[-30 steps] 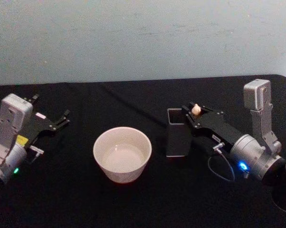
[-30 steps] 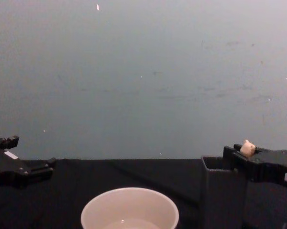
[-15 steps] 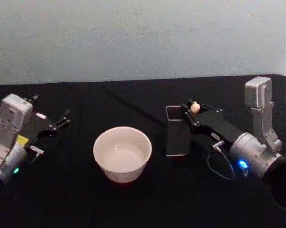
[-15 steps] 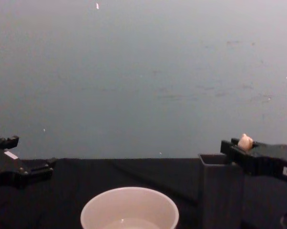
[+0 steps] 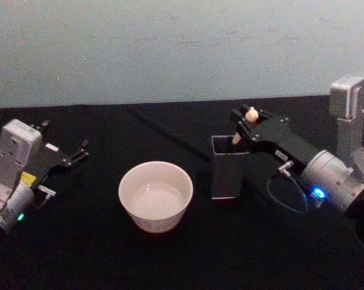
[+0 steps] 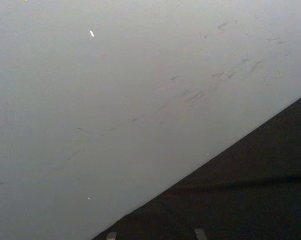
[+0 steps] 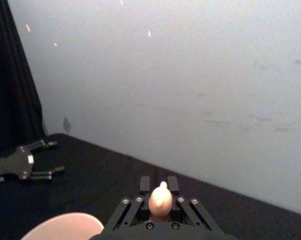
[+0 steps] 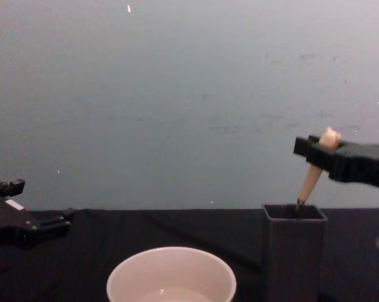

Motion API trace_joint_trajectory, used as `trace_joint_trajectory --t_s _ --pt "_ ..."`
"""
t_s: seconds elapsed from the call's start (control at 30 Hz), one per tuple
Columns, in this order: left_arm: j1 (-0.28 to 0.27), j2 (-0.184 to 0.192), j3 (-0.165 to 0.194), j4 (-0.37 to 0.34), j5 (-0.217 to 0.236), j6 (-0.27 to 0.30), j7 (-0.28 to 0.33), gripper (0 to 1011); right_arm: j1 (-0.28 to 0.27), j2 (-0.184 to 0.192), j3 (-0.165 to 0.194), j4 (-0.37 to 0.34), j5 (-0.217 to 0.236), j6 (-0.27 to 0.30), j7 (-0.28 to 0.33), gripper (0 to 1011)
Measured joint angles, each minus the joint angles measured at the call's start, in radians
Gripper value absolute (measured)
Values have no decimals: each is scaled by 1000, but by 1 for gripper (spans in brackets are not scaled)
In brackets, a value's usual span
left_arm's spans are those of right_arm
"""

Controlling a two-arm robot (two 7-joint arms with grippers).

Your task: Pick up the stirring spoon with one hand, stir inside the cup, then place it back in its original position.

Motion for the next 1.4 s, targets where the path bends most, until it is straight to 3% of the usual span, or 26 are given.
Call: trace_joint_trajectory --t_s 0.4,0.63,1.03,1.4 --pt "0 0 0 0 0 0 0 1001 10 35 43 -76 88 11 40 207" --pt "0 0 0 0 0 0 0 1001 24 52 47 -86 117 8 50 207" --pt "0 0 0 0 0 0 0 1001 107 66 -43 -38 128 -7 144 207" --pt "0 0 0 0 0 0 0 1001 171 37 -157 32 95 -29 199 207"
